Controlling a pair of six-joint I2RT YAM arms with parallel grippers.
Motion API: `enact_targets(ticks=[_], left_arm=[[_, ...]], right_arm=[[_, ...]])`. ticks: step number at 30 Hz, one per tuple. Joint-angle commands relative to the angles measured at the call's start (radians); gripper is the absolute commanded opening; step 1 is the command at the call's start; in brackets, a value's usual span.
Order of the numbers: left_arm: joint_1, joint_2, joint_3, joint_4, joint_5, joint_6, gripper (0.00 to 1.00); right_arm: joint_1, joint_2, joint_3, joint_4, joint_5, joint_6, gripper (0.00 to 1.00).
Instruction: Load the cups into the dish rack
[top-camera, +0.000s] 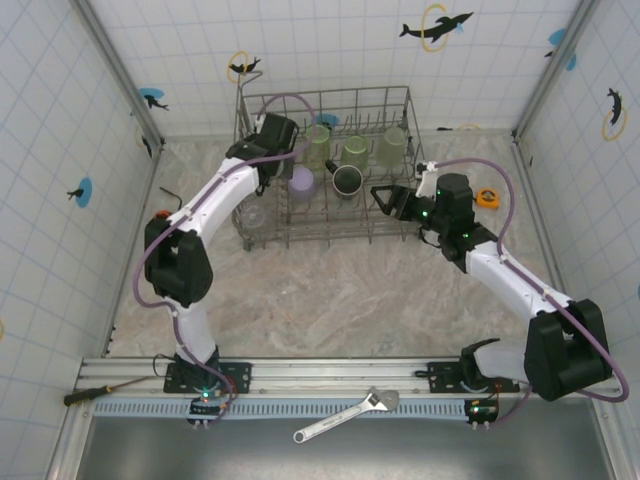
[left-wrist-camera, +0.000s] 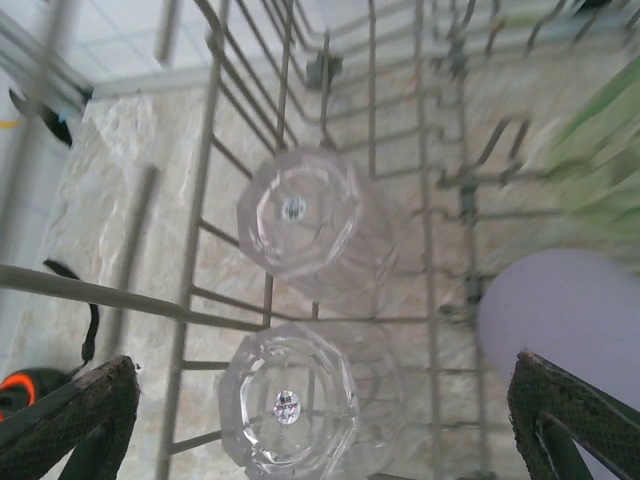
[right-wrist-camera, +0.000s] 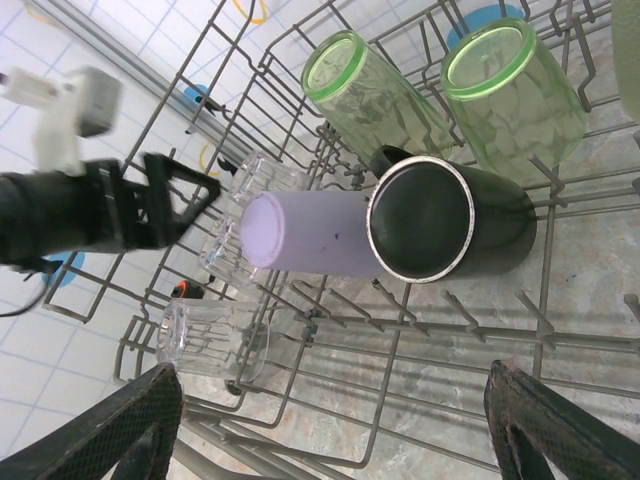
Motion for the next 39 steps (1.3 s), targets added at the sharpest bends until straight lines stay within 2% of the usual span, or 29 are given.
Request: enact_targets(ticks=[1,7,11,14,25,28,31,39], left_arm=[[0.005,-0.093,0.033,0.056,0.082,-0.029,0.97],[0.006,-0.229,-0.064,0.145,0.085,-0.036,0.97],[0.008,-0.331,-0.171,0.214,0.012,-0.031,0.97],[0.017,-0.403,-0.247,0.257,-0.017,-0.04,0.97],[0.082,-0.603,-0.49,0.328,-0.103,-0.123,0.97],[0.088,-0.626,-0.515,0.287,-0.201,-0.157,0.97],[0.106,-0.65,-0.542,0.244,-0.248,-0.184,0.97],[0.165,-0.72,-0.609,0.185,-0.268,-0.21,0.97]], right_arm=[[0.003,-0.035,0.051,-0.017,0.014,-0.022,0.84],[-0.015,-0.067,0.06,-0.052,0.011,-0.043,0.87],[-0.044,-0.088,0.069,-0.076,0.005,-0.057,0.92],[-0.066,-0.098,0.084,-0.113,0.002,-0.081,1.0],[-0.173,-0.128,0.089,-0.227,-0.044,-0.139,0.99],[-0.2,-0.144,0.081,-0.261,-0.023,-0.155,0.99],[-0.215,-0.158,0.068,-0.3,0.082,-0.172,0.99],[-0.272,-0.214,-0.002,-0.328,0.217,-0.201,0.99]])
